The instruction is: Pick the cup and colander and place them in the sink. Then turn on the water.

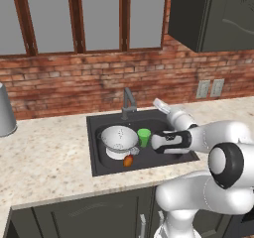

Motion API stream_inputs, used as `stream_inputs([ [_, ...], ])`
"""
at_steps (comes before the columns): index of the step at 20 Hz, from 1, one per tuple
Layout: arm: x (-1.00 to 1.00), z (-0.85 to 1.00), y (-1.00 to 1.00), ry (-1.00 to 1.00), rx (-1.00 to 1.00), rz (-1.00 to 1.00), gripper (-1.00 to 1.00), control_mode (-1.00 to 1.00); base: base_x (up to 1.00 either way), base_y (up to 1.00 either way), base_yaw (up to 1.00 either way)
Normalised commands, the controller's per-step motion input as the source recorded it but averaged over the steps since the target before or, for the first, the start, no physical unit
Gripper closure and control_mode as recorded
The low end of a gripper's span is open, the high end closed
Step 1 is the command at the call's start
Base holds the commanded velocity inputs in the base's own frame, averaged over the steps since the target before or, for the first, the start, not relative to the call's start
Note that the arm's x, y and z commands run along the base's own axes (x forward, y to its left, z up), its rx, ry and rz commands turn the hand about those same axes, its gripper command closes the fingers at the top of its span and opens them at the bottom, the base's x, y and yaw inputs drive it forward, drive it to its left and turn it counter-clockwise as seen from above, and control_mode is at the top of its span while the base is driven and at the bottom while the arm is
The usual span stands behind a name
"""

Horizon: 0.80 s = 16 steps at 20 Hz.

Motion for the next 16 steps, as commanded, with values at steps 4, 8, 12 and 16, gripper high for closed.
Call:
stream_inputs([
  [4,0.0,0.0,-0.06,-0.09,-0.09,0.02,-1.0,-1.0,0.0,0.0,0.0],
  [8,0.0,0.0,0.0,-0.1,-0.11,0.02,-1.0,-1.0,0.0,0.0,0.0],
  [12,0.0,-0.04,0.0,-0.11,-0.13,0.02,-1.0,-1.0,0.0,0.0,0.0],
  [16,0.0,-0.07,0.0,-0.11,-0.14,0.01,-1.0,-1.0,0.0,0.0,0.0],
])
